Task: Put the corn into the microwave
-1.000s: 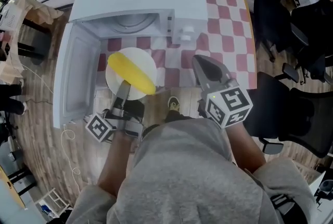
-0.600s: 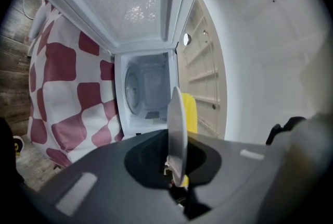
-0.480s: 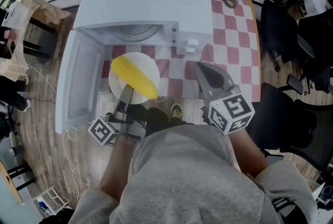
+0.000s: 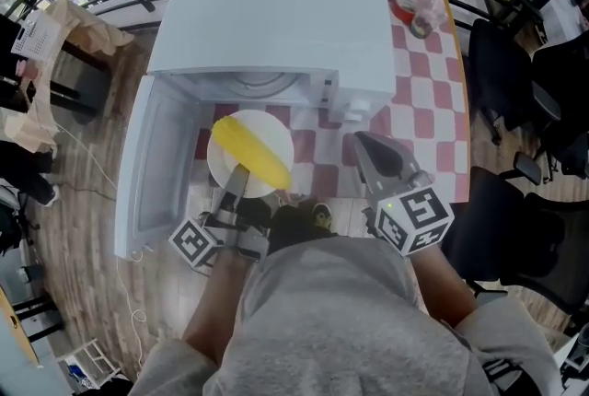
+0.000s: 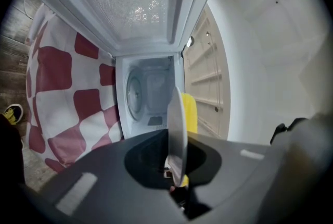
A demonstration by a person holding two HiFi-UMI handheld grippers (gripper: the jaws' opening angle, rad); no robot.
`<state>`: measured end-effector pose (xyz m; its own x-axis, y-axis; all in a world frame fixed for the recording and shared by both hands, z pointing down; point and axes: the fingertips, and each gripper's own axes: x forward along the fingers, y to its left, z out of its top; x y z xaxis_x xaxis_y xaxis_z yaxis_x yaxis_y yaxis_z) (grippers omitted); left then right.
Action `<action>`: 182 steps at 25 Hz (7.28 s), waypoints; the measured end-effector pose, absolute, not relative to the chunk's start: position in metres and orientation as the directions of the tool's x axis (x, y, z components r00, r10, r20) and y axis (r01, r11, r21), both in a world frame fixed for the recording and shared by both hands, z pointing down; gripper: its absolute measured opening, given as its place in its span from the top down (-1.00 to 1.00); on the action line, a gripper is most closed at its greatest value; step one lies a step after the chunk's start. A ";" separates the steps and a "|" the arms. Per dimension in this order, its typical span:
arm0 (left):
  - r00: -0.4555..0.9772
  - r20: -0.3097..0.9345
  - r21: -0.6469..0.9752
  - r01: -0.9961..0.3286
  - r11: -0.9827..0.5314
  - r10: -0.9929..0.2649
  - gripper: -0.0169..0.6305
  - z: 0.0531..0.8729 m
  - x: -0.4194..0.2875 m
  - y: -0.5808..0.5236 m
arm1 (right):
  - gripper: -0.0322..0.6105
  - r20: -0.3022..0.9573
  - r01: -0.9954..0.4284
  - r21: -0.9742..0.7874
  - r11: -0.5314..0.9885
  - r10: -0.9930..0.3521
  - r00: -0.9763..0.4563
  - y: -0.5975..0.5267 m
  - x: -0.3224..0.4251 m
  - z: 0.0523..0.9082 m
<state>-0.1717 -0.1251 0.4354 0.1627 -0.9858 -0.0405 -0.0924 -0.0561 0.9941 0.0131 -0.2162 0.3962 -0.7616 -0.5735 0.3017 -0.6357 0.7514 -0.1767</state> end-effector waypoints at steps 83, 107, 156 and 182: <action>0.222 0.277 0.925 -0.326 0.197 -0.935 0.79 0.540 -0.265 -0.292 | 0.90 0.340 -0.797 -0.098 0.596 -0.732 -0.590 -0.246 -0.056 0.387; 0.323 0.299 0.889 -0.436 0.139 -0.898 0.68 0.537 -0.260 -0.292 | 0.90 0.343 -0.804 -0.096 0.587 -0.739 -0.580 -0.242 -0.056 0.387; 0.456 0.629 0.420 -0.881 -0.217 -0.630 -0.33 0.549 -0.216 -0.268 | 0.90 0.348 -0.817 -0.065 0.573 -0.754 -0.557 -0.244 -0.057 0.390; 0.363 0.760 0.321 -0.931 -0.174 -0.540 0.07 0.558 -0.227 -0.271 | 0.90 0.337 -0.813 -0.083 0.576 -0.751 -0.567 -0.248 -0.050 0.392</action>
<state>-0.2273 -0.2715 0.5578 0.3629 -0.5397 0.7596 -0.9309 -0.1737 0.3213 -0.0498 -0.2483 0.3920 -0.5672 -0.7512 0.3375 -0.8129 0.5764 -0.0834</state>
